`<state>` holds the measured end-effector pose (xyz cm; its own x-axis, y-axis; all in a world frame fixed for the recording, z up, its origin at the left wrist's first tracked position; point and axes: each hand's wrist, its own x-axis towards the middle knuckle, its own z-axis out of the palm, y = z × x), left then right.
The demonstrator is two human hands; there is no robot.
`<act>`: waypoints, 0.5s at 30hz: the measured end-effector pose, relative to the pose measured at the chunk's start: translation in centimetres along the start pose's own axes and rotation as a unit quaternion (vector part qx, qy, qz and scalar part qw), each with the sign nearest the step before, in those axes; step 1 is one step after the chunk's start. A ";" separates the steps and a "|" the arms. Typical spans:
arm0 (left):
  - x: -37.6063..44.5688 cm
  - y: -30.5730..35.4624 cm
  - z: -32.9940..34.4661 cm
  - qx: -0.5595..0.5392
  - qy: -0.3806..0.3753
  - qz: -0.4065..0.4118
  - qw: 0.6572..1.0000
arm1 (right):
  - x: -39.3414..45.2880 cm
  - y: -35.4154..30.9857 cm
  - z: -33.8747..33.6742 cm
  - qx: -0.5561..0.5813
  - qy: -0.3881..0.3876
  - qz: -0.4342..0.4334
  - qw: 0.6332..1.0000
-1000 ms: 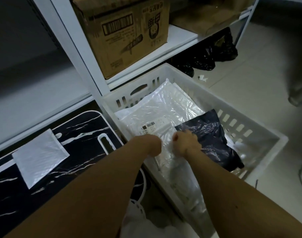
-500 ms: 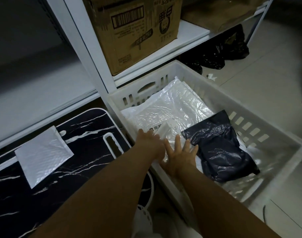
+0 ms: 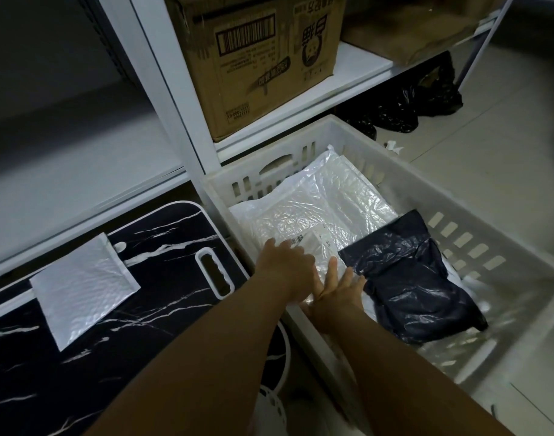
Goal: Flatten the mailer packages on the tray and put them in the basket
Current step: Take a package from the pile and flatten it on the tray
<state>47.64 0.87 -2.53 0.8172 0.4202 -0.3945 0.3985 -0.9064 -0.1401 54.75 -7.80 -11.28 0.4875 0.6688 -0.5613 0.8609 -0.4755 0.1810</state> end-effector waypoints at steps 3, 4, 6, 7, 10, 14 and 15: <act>-0.8 -0.2 -0.4 -0.042 0.061 -0.005 0.997 | -0.5 0.7 -1.1 0.050 -0.002 -0.011 0.999; -1.3 -0.3 -0.6 -0.064 0.067 -0.009 0.996 | -1.0 0.8 -1.8 0.067 0.007 -0.014 0.998; -2.2 -0.5 -0.7 -0.099 0.083 -0.017 0.991 | -1.9 1.4 -3.4 0.100 0.036 -0.019 0.994; -3.0 -0.8 -1.0 -0.111 0.096 -0.022 0.989 | -2.6 1.6 -4.5 0.110 0.054 -0.017 0.992; -5.4 -1.7 -1.5 -0.110 0.117 -0.029 0.987 | -4.1 2.1 -7.6 0.120 0.069 -0.001 0.990; -9.2 -3.7 -2.2 -0.123 0.125 -0.062 0.982 | -4.8 2.5 -11.6 0.132 0.063 -0.014 0.989; -10.5 -4.2 -2.4 -0.135 0.121 -0.069 0.981 | -5.1 2.2 -12.6 0.128 0.073 -0.036 0.988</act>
<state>38.39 0.37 4.39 0.8093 0.5662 -0.1565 0.5819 -0.8091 0.0817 55.97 -5.02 2.17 0.4579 0.7733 -0.4385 0.8386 -0.5395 -0.0757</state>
